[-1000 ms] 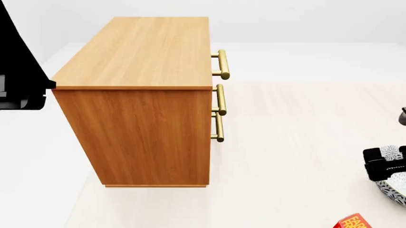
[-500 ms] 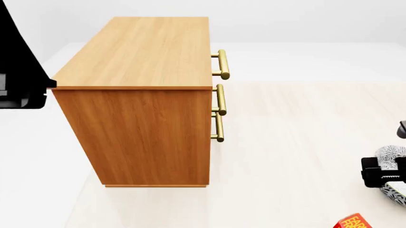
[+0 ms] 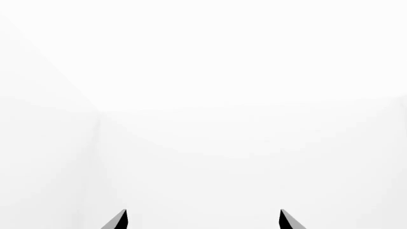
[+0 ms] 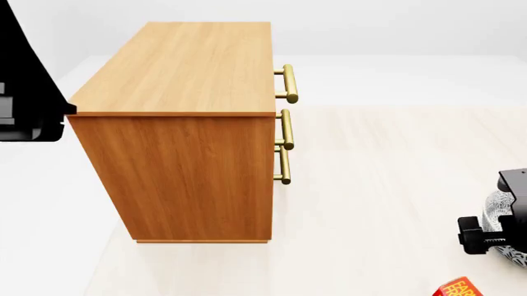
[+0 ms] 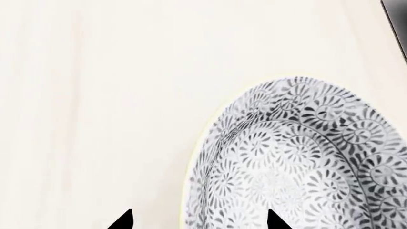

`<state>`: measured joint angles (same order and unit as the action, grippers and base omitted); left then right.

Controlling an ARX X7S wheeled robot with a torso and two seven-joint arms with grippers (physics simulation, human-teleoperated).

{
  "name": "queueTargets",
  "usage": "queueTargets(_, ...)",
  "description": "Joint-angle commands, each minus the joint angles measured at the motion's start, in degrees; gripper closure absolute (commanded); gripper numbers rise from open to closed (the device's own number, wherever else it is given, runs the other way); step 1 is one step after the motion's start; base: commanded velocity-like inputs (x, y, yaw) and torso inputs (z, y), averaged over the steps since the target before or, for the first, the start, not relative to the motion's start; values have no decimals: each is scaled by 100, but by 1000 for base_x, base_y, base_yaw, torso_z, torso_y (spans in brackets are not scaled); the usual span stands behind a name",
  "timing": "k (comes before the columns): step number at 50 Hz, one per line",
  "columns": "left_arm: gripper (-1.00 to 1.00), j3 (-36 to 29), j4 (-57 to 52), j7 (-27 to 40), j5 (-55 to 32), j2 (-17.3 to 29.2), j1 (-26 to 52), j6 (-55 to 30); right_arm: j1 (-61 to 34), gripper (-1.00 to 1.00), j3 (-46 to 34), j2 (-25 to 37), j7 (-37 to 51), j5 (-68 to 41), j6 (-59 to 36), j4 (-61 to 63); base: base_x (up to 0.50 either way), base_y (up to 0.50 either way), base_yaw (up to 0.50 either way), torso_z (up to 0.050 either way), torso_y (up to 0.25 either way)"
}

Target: Close the top drawer of the cabinet and put the bowl on top of it.

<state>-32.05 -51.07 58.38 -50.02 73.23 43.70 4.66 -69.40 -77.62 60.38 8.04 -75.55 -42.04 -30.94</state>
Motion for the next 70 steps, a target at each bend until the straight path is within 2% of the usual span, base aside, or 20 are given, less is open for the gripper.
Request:
queueTargets(1,-100,2,-3,0,24,-23,-23,-8,243,-100,-85,-166,-78,46,103,-151,0,0,0,0,0)
queueTargets(23,-100,36,5,-21,-6,-43,-12,-39,571,-100,-8,-142,68,-106,290,-347,0,0,0,0,0)
queueTargets(33,-100,50,5,-32,-15,-37,-25,-36,633,-100,-35,-317,-94,5,436,-707,0,0,0,0,0)
queueTargets(54,-100,66,0,-37,-5,-59,-51,-52,644,-100,25,-227,140,-31,444,-396,0,0,0,0,0)
queueTargets(55,-100,67,4,-40,-3,-61,-54,-47,647,100,28,-230,146,-26,456,-399,0,0,0,0,0)
queueTargets(70,-100,99,-12,-13,17,-6,-138,20,791,100,76,-287,762,476,1303,-609,0,0,0,0,0)
